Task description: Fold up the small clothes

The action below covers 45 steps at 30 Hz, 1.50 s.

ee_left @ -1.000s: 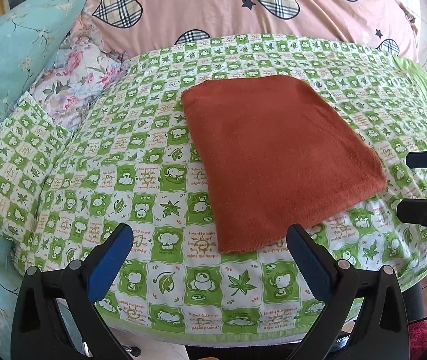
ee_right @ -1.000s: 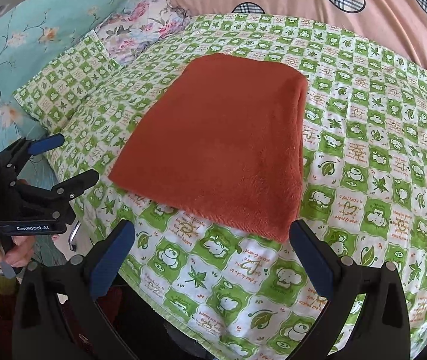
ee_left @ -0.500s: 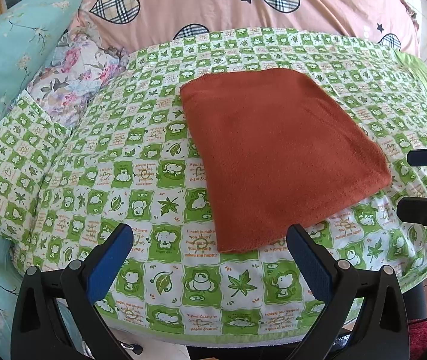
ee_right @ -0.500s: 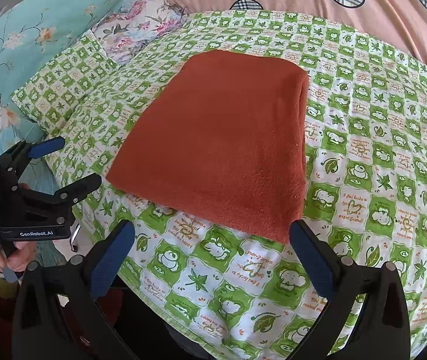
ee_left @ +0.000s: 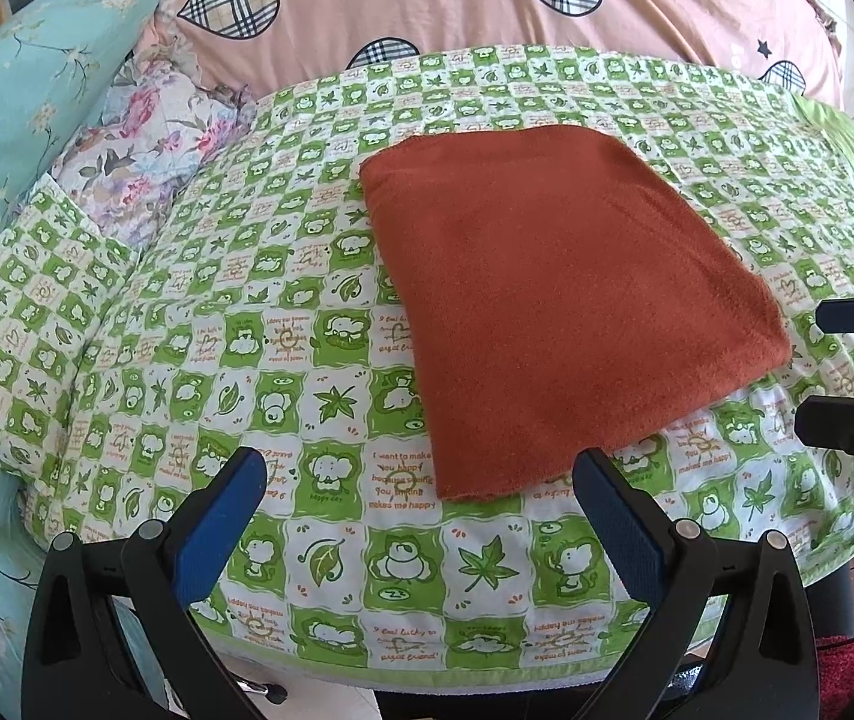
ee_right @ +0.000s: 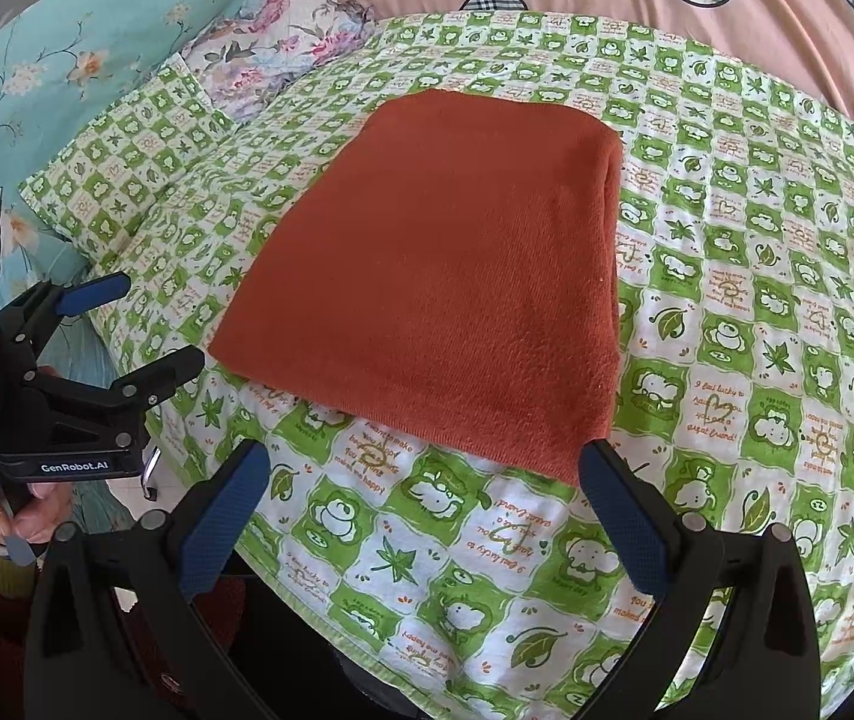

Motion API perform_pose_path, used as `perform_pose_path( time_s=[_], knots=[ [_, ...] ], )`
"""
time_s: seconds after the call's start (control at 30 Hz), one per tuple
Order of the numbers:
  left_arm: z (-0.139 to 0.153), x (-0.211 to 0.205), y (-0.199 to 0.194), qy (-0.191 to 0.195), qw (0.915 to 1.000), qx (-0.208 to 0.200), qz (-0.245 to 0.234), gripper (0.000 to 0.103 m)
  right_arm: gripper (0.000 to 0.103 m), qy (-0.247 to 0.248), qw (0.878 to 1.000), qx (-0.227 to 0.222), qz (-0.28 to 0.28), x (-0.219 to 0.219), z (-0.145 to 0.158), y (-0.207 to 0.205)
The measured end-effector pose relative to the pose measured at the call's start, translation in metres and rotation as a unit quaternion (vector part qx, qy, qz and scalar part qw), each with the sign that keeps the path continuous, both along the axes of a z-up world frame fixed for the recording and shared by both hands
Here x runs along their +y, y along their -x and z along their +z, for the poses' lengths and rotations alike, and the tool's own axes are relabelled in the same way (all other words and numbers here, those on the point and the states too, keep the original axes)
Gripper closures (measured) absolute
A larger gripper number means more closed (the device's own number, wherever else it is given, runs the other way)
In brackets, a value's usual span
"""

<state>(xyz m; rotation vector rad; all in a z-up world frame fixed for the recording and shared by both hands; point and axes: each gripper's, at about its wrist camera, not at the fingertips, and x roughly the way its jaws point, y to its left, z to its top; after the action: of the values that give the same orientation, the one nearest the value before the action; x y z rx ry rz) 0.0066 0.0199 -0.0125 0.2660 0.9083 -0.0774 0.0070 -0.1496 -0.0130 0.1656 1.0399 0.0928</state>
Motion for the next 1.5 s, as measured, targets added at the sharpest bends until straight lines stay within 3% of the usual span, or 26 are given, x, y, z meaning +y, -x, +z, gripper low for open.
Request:
perform_pose_path(
  time_s=[1.5],
  knots=[
    [-0.0015,0.0011,-0.0001,-0.001,1.0000,0.002,0.001,0.001,0.001,0.001,1.000,0.006,0.003,0.0045,-0.0045,-0.0005]
  ],
)
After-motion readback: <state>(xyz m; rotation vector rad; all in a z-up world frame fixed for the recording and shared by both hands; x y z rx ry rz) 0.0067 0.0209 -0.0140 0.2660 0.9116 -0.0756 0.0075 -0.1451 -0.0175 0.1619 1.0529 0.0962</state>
